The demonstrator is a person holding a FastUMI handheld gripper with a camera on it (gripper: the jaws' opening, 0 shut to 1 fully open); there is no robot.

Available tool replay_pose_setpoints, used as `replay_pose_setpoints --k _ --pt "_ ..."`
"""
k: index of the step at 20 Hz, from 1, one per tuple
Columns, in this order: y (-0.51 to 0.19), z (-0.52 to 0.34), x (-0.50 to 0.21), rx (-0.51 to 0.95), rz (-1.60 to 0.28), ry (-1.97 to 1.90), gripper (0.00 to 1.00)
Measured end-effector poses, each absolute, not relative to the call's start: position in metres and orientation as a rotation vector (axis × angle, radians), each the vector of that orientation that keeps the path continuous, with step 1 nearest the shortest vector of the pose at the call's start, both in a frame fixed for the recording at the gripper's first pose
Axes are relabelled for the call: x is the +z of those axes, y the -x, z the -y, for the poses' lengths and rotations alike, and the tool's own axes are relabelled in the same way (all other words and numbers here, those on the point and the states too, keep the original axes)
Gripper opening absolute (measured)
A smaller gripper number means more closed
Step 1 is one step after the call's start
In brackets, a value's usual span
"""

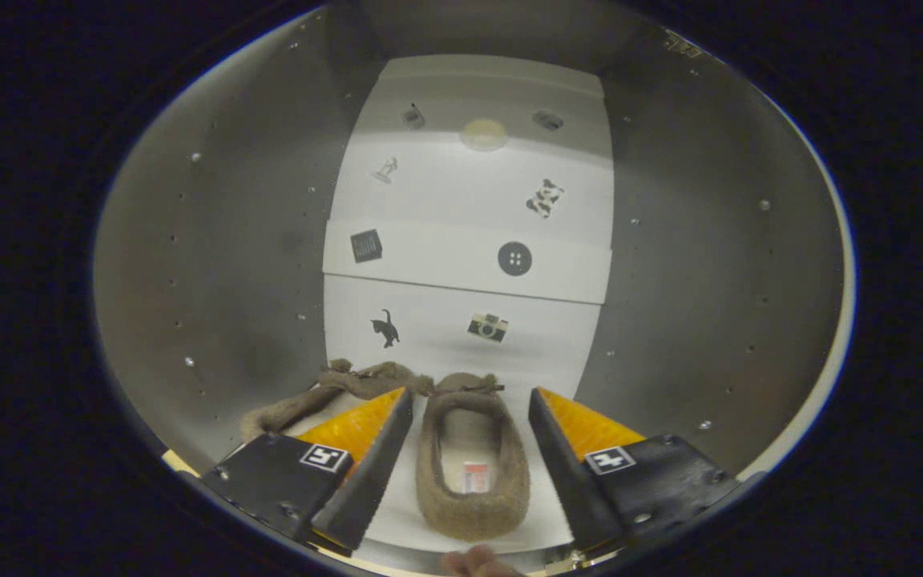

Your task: Open the shoe cabinet door, grab the shoes and put them into the shoe cabinet, then close the shoe cabinet door.

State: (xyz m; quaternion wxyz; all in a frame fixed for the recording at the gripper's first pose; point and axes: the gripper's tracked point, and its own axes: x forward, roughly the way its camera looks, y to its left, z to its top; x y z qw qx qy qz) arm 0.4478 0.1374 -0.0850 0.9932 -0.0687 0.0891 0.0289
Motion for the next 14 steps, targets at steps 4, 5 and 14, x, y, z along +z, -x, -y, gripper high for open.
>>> replay_pose_setpoints --k 4,5,14 --pt "-0.383 -0.153 -0.065 0.119 -0.195 0.071 1.0" --pt "-0.366 -0.152 -0.054 0.115 -0.187 0.074 1.0" --pt "-0.185 -0.148 0.047 0.12 -0.122 0.122 1.0"
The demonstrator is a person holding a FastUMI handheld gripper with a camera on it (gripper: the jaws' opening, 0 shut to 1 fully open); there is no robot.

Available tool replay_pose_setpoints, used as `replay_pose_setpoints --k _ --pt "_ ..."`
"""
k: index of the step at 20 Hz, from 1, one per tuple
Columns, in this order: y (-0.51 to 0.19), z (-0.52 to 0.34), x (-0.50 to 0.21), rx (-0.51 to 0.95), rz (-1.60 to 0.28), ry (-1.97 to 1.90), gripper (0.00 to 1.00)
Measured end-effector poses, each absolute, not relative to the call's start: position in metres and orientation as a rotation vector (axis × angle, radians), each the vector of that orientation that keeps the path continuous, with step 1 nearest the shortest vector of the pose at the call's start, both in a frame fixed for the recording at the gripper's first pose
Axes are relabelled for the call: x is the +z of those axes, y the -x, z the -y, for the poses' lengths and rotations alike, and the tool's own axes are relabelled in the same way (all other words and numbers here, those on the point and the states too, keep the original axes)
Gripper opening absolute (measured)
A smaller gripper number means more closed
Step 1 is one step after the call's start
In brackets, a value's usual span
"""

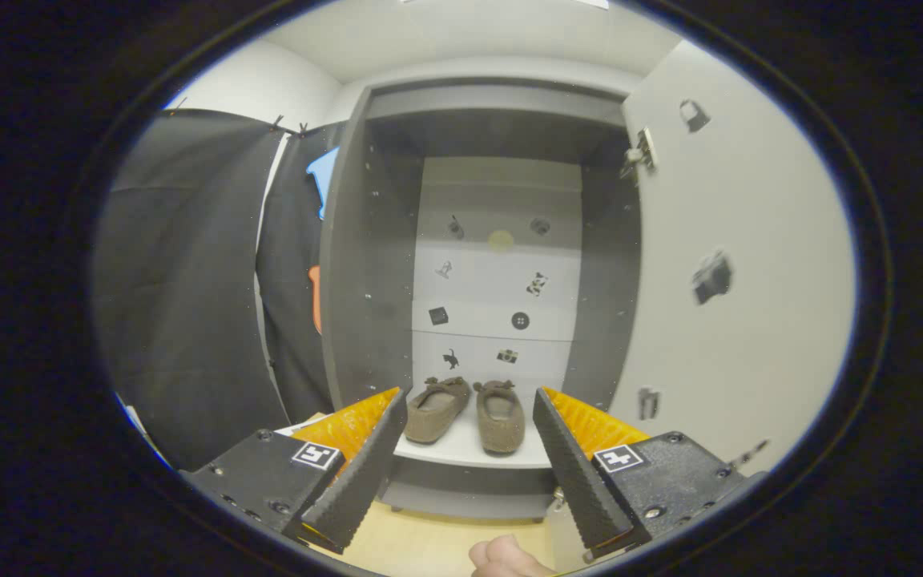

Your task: Open the shoe cabinet door, grab the shoes and put them into the shoe cabinet, then close the shoe cabinet door.

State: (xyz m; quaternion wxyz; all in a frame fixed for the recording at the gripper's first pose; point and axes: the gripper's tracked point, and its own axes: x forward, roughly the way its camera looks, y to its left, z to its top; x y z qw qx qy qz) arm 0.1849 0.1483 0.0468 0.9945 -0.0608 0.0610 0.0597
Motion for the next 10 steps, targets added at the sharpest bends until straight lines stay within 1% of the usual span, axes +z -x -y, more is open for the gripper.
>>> replay_pose_setpoints --k 3,7,10 --pt "-0.133 -0.127 0.068 0.102 -0.109 0.106 1.0" --pt "-0.073 -0.093 0.09 0.151 -0.092 0.038 1.0" --pt "-0.036 -0.044 0.121 0.124 -0.006 -0.001 1.0"
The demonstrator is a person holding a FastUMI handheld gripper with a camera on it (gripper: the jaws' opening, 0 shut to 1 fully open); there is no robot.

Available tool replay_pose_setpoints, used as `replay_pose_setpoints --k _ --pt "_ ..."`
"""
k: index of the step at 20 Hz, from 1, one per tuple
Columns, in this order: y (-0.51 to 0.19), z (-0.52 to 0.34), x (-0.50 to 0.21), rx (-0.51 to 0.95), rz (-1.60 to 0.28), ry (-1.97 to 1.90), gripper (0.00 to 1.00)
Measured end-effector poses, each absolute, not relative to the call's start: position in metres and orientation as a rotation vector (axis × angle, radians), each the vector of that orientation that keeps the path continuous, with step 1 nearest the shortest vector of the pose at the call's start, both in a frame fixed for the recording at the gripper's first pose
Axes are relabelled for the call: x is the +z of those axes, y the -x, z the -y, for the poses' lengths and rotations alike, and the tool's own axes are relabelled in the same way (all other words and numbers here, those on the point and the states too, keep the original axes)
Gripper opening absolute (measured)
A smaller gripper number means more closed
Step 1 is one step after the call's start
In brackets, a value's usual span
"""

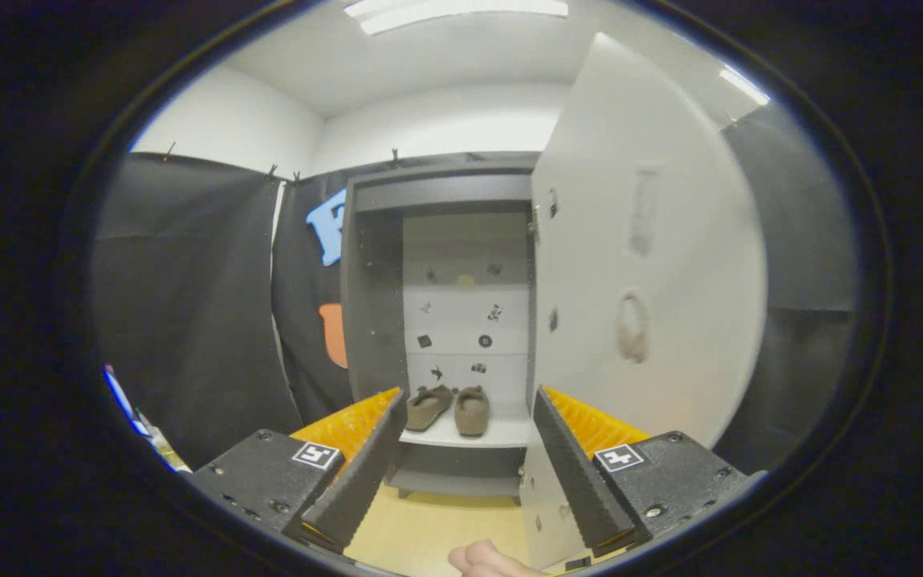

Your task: Open the shoe cabinet door, grab the shoes and put them into the shoe cabinet, then close the shoe cabinet door.

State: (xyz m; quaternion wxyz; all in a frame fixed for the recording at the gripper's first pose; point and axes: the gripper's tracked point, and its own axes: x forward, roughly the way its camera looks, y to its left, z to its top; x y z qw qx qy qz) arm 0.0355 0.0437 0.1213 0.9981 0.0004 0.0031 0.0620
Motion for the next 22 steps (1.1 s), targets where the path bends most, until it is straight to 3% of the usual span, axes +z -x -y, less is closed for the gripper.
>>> replay_pose_setpoints --k 4,7,12,22 --pt "0.022 -0.009 0.137 0.196 0.048 -0.005 0.96" --pt "0.055 0.037 0.153 0.123 0.131 0.036 0.98" --pt "0.095 0.094 0.138 0.084 0.119 0.083 0.99" --pt "0.025 0.201 0.059 -0.028 -0.063 0.065 1.0"
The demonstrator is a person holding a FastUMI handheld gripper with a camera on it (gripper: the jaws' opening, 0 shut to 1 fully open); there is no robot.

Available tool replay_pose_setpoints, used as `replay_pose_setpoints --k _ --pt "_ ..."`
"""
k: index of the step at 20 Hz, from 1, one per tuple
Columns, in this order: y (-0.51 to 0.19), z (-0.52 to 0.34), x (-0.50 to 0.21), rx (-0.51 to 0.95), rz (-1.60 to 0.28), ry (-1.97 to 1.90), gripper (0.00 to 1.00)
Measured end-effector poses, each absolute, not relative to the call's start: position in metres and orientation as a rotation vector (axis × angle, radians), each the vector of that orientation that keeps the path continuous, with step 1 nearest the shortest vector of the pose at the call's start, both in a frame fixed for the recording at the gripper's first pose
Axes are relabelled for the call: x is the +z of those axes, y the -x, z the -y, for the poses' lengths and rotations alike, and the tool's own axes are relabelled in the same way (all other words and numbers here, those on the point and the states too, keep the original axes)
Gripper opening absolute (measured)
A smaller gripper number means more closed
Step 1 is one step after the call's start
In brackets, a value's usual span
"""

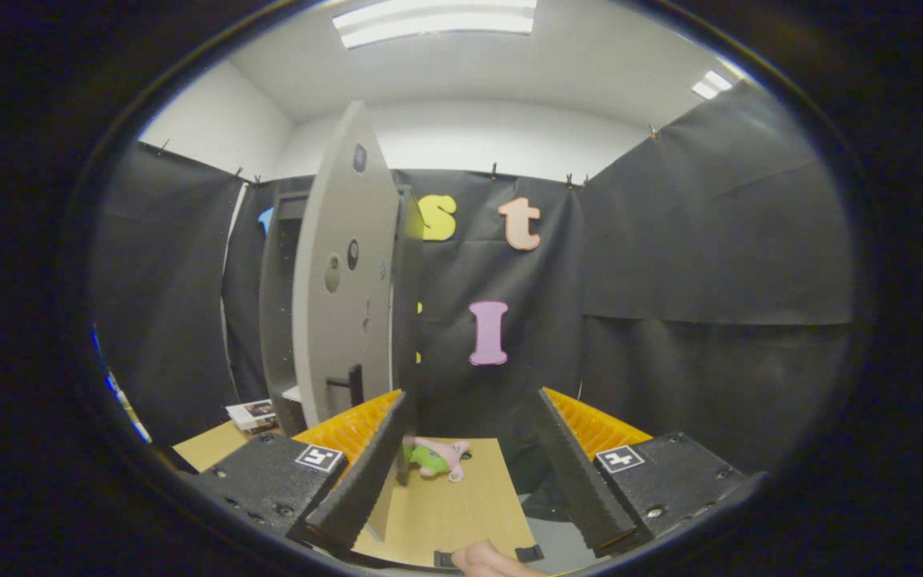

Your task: Open the shoe cabinet door, grab the shoes and put them into the shoe cabinet, then close the shoe cabinet door.

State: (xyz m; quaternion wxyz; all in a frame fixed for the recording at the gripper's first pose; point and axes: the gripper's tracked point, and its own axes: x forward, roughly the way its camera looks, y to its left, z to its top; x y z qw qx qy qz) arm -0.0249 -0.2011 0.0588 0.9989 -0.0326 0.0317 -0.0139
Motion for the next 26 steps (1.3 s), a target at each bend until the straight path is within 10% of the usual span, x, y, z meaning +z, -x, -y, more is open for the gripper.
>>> replay_pose_setpoints --k 26 --pt "-0.041 0.104 -0.012 0.099 -0.133 0.02 0.95"
